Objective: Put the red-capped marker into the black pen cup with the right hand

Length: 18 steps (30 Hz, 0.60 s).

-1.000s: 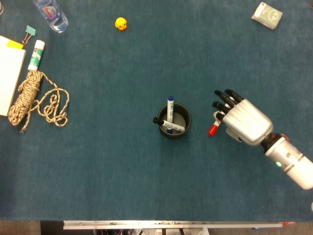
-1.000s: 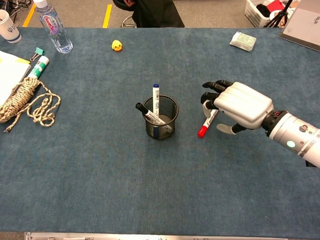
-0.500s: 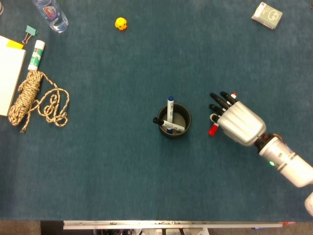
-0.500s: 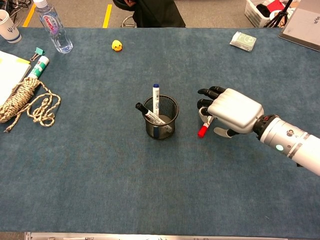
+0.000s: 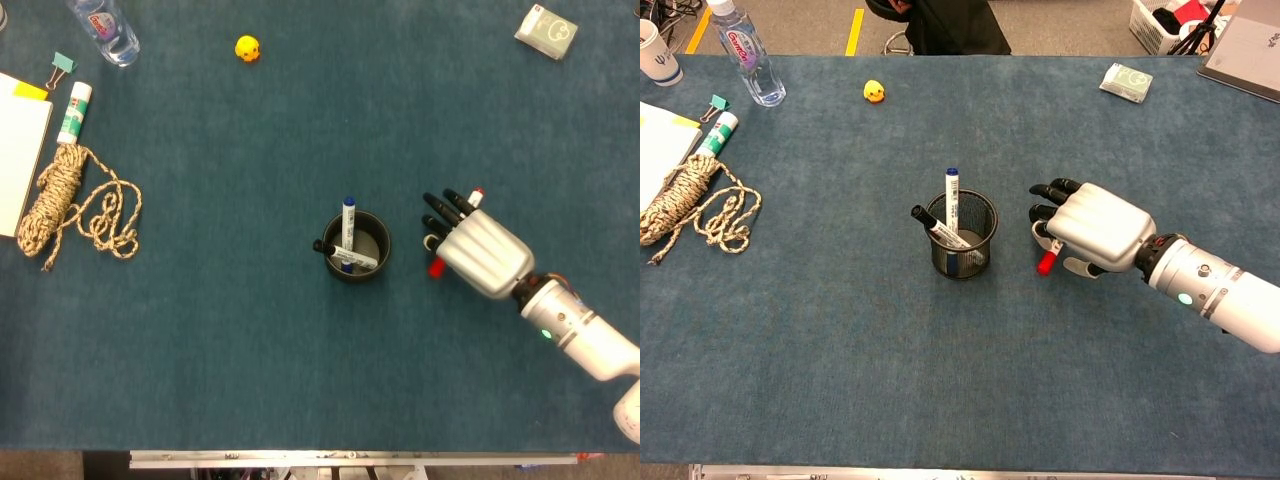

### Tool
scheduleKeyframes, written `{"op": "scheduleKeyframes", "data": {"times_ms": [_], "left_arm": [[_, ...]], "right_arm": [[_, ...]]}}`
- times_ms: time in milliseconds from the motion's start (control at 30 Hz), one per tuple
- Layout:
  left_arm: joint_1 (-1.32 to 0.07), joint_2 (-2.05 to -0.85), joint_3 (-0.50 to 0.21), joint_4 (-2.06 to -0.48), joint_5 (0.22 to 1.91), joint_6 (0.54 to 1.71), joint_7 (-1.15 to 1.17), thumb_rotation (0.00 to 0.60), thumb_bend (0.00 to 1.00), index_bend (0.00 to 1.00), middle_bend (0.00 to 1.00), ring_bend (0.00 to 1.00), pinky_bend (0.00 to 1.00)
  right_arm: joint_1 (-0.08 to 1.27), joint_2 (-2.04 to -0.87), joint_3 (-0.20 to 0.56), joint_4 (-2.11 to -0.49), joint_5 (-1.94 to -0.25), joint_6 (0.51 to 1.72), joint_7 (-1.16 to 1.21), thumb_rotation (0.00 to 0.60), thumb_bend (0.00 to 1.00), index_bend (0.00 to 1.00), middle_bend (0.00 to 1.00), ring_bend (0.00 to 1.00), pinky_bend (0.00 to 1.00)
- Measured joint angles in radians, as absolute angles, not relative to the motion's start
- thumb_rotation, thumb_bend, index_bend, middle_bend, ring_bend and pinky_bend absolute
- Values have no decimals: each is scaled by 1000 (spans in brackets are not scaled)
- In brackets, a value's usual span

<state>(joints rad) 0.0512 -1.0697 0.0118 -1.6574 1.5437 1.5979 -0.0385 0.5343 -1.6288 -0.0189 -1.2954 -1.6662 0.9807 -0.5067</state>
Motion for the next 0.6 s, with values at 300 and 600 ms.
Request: {"op": "scheduleKeyframes", "data": {"times_ms": [300,600], "left_arm": [[55,-1071,10,-1645,1539,1597,-51,600,308,198,219,202,97],[57,-1071,10,-1639,1538,1597,-57,600,308,198,218,202,97]], "right_arm": [[538,-1645,-21,-1273,-1643,984,-511,600,310,526,314,109,158],[542,-1654,-21,-1253,-1621,988,-516,600,322,580,322,118,158]]}}
